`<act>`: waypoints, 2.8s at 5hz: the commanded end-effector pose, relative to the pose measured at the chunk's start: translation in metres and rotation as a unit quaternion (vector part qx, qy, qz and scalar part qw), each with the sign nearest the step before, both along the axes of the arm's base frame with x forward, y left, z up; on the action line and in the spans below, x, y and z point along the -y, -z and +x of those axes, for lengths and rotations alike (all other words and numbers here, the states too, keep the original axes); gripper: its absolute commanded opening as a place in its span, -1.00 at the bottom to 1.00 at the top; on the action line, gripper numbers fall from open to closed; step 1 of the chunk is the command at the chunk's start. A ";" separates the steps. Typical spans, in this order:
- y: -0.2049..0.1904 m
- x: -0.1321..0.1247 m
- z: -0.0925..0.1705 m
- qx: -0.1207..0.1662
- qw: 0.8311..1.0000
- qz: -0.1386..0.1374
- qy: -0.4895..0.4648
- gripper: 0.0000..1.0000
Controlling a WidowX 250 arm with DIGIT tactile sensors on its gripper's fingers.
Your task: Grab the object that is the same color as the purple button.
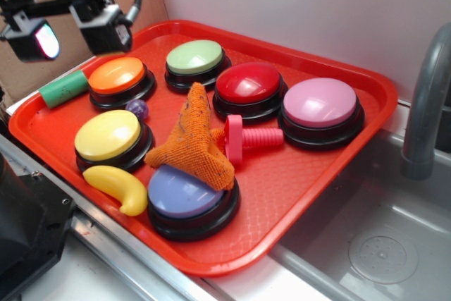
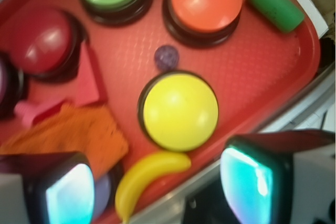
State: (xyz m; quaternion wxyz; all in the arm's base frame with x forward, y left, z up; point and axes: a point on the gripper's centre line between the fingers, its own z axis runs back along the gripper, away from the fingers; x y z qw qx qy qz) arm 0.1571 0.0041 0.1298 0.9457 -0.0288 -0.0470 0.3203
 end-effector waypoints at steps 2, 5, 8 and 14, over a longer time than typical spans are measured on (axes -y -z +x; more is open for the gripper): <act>0.046 -0.040 0.030 0.013 0.997 0.026 -0.066 1.00; 0.085 -0.051 0.050 0.019 0.998 0.049 -0.034 1.00; 0.107 -0.048 0.059 0.044 0.999 0.015 -0.018 -0.34; -0.001 -0.002 0.057 0.018 0.978 0.053 0.201 -1.00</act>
